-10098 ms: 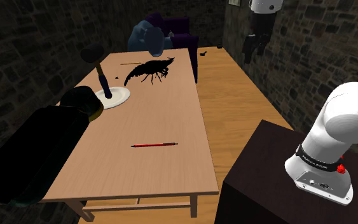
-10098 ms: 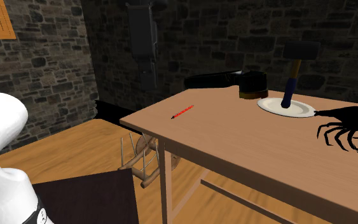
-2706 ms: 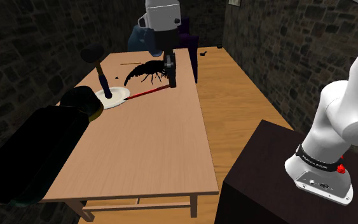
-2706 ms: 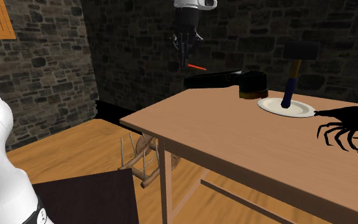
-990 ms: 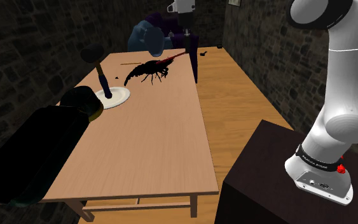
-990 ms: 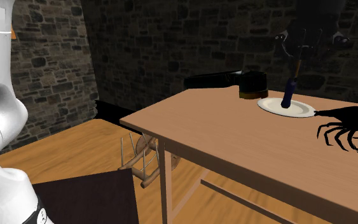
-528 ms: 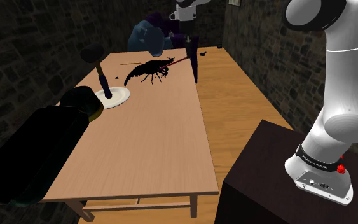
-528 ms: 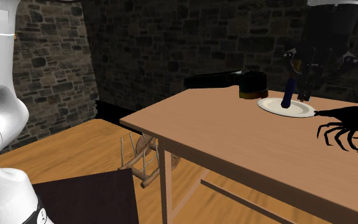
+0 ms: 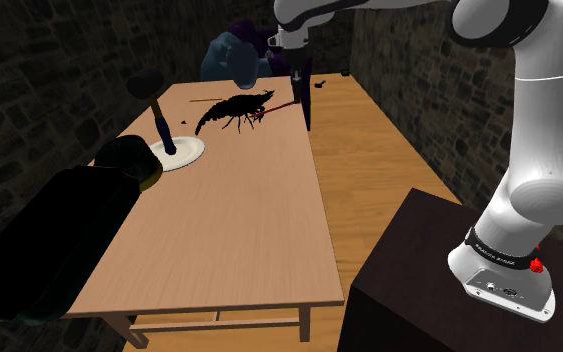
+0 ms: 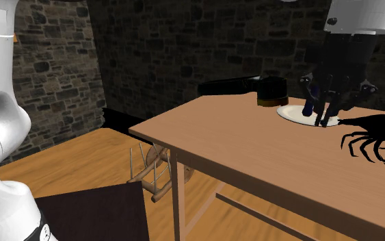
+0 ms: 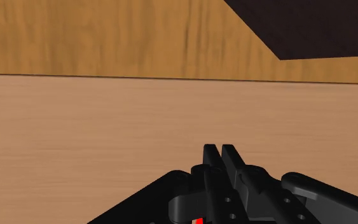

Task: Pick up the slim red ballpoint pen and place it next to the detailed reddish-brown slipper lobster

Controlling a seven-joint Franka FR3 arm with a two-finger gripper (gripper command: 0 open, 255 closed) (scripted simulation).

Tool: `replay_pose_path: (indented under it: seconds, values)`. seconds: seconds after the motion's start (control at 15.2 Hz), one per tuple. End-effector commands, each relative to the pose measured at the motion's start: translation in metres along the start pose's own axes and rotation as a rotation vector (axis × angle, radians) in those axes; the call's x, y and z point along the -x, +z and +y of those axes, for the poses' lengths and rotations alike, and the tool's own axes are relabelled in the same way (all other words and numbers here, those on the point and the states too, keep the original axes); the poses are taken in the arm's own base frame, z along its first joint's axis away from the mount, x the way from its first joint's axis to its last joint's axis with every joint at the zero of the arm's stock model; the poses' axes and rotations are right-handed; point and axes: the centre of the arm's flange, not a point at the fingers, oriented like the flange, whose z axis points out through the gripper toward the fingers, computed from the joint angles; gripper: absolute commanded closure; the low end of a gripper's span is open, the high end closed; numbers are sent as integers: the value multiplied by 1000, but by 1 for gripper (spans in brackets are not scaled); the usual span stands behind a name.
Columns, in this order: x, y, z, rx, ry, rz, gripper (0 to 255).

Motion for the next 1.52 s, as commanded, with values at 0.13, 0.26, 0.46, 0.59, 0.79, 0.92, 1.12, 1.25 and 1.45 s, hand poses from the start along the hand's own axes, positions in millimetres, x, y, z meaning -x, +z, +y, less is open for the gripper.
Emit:
replay_pose_path:
  seconds: [0.13, 0.26, 0.46, 0.59, 0.79, 0.92, 1.12, 1.25, 1.45]
  values:
    - [-1, 22, 0, 0, 0, 0, 255]
    - [-2, 32, 1, 0, 0, 0, 255]
    - [-2, 48, 1, 0, 0, 0, 255]
    - [-3, 59, 2, 0, 0, 0, 255]
    - [-3, 75, 2, 0, 0, 0, 255]
    - [-4, 85, 3, 0, 0, 0, 255]
    - [-4, 101, 3, 0, 0, 0, 255]
    - [-4, 112, 4, 0, 0, 0, 255]
    - [-5, 127, 4, 0, 0, 0, 255]
